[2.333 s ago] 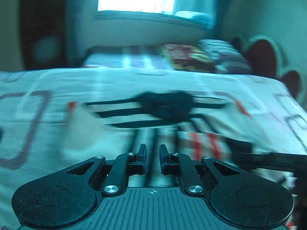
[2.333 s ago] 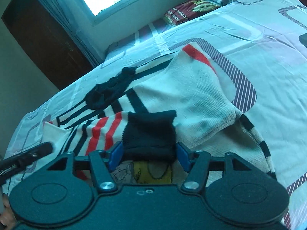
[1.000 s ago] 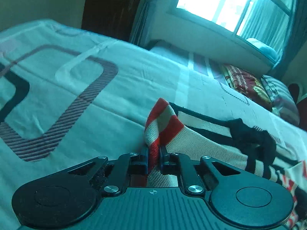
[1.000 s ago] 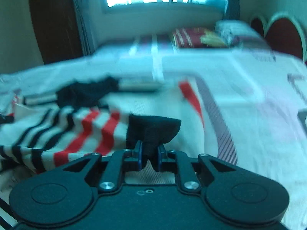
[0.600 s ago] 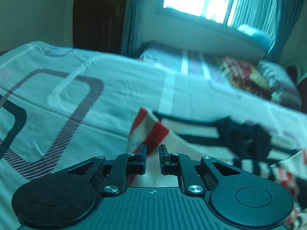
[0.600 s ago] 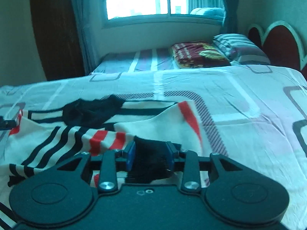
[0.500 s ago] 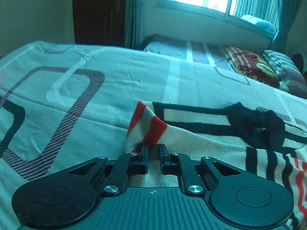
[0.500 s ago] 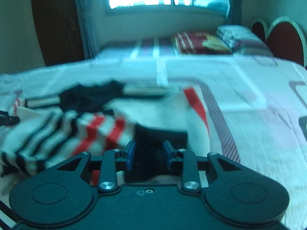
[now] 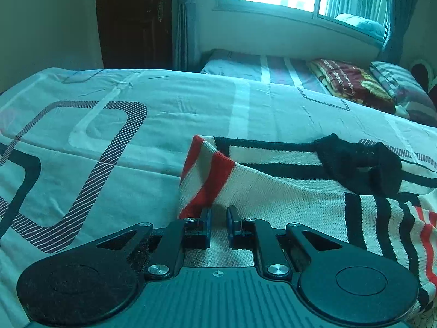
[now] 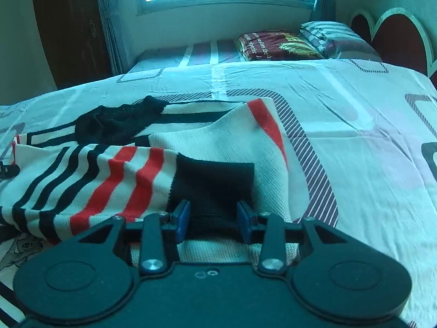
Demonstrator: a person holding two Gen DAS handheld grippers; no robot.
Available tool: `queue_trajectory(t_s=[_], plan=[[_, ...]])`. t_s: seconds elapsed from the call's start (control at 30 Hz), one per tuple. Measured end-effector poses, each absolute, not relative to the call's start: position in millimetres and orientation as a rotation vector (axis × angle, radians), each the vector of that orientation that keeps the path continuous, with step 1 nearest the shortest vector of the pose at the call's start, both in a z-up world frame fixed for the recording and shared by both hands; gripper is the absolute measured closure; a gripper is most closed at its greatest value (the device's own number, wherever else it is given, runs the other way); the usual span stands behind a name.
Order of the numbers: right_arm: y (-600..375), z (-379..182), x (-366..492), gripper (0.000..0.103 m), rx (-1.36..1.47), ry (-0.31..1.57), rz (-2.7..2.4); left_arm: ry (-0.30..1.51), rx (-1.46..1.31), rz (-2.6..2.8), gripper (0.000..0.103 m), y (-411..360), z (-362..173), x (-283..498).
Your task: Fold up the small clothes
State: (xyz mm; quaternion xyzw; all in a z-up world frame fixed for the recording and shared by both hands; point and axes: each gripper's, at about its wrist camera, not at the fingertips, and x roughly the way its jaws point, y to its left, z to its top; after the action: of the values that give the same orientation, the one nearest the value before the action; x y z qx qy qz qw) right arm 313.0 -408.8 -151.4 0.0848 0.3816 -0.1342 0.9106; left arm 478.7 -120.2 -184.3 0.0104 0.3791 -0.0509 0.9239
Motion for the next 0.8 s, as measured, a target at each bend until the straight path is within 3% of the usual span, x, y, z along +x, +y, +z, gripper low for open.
queue_trajectory(t_s=[0.8], plan=[[-408,-145,304,0.062,0.208,0.794,-0.262,0.798,0.03,-0.11,0.091,-119,-174,469]])
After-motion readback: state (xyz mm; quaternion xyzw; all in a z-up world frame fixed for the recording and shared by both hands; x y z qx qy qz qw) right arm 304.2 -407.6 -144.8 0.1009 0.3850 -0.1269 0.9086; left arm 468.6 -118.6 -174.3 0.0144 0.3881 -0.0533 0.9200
